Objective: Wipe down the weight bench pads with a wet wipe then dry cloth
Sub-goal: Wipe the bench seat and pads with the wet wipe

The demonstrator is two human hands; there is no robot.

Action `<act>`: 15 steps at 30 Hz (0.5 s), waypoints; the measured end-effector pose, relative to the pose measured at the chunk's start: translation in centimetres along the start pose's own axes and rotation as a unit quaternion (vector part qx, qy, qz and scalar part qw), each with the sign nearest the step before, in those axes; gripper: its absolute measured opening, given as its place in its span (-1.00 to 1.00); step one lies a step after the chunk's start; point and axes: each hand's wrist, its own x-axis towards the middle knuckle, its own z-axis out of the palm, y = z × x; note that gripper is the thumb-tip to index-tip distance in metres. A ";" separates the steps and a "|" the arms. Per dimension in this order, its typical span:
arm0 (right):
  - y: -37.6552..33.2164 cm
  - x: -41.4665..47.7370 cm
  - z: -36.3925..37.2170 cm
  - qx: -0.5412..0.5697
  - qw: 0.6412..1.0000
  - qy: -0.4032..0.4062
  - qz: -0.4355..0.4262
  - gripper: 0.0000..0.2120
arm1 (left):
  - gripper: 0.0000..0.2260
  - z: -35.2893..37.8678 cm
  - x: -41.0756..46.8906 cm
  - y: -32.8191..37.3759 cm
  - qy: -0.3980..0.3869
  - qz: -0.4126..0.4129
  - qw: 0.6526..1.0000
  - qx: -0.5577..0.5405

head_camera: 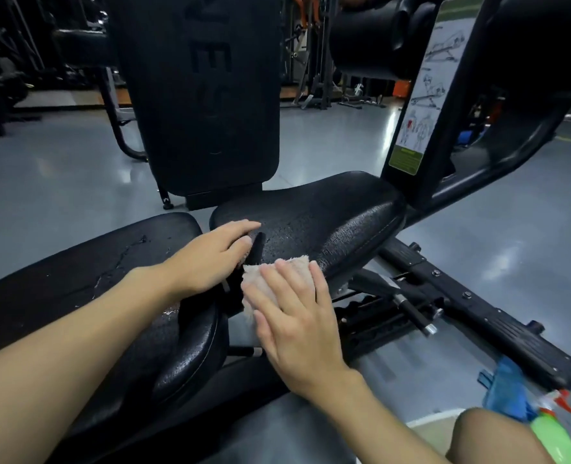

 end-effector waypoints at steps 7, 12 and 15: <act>4.0 1.9 0.7 0.128 0.953 0.120 0.248 -0.54 | -0.58 1.0 0.0 -0.4 -0.020 0.009 0.998 0.052; 3.0 2.9 1.5 0.156 0.915 0.171 0.331 -0.52 | -0.60 1.5 0.4 0.3 -0.008 0.003 0.997 0.073; -1.6 1.6 1.9 0.139 0.940 0.161 0.268 -0.57 | -0.63 1.5 0.7 1.0 0.008 -0.003 0.995 0.102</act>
